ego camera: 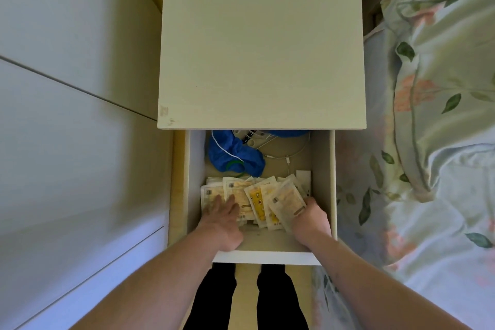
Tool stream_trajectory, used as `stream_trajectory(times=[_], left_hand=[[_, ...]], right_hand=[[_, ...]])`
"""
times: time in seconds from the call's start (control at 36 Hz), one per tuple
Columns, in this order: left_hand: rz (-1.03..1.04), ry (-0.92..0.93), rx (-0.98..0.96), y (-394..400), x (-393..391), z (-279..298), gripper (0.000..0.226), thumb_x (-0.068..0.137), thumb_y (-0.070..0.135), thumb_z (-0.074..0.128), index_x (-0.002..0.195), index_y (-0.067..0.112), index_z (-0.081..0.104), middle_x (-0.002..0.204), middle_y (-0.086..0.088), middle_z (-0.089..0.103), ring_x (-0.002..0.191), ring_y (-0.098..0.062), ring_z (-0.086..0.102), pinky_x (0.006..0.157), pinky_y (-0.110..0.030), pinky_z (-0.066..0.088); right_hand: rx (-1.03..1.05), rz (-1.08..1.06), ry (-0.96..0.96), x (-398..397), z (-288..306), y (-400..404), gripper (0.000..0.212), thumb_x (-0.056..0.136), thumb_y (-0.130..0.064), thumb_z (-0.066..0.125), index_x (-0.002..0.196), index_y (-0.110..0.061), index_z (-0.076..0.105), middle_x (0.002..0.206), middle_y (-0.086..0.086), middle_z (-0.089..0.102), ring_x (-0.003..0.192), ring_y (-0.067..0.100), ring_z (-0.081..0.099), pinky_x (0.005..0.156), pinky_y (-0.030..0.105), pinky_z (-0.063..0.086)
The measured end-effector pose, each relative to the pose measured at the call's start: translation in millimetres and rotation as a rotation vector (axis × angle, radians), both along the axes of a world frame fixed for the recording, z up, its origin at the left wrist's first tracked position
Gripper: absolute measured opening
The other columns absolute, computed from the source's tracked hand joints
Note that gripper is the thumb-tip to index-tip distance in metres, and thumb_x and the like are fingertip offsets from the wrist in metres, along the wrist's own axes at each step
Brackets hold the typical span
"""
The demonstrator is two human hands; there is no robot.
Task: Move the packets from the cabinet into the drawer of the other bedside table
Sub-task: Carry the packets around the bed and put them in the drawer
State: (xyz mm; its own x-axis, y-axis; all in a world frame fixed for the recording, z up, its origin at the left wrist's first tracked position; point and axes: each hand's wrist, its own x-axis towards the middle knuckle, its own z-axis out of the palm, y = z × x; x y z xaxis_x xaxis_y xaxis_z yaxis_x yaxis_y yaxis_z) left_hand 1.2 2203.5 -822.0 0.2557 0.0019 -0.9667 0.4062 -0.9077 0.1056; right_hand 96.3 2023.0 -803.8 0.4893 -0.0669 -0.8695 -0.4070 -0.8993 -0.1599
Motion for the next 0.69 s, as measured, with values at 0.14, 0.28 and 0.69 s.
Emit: stream_trajectory(times=[0.14,0.28,0.69], left_hand=[[0.033,0.060,0.001,6,3,6,0.073,0.102,0.044,0.031,0.160,0.024,-0.009,0.167,0.004,-0.022,0.153,-0.028,-0.021,0.126,-0.053,-0.001],[0.021,0.067,0.006,10,3,14,0.073,0.102,0.055,0.023,0.160,0.024,-0.010,0.167,0.004,-0.019,0.153,-0.027,-0.019,0.126,-0.052,0.001],[-0.018,0.183,0.085,13,-13,14,0.088,0.095,0.069,0.014,0.161,0.014,-0.005,0.169,-0.007,-0.005,0.156,-0.025,-0.007,0.126,-0.047,0.004]], right_hand=[[-0.049,0.099,0.026,-4,-2,0,0.044,0.095,-0.011,0.048,0.138,-0.014,0.041,0.133,0.011,0.056,0.121,0.032,0.057,0.103,0.045,0.050],[-0.042,0.247,0.022,-16,2,0,0.063,0.092,-0.007,0.052,0.150,-0.017,0.029,0.153,0.007,0.032,0.137,0.029,0.041,0.114,0.044,0.041],[0.162,0.473,0.035,-22,9,-4,0.071,0.095,-0.010,0.048,0.159,-0.030,0.023,0.169,-0.005,0.005,0.153,0.026,0.021,0.122,0.043,0.032]])
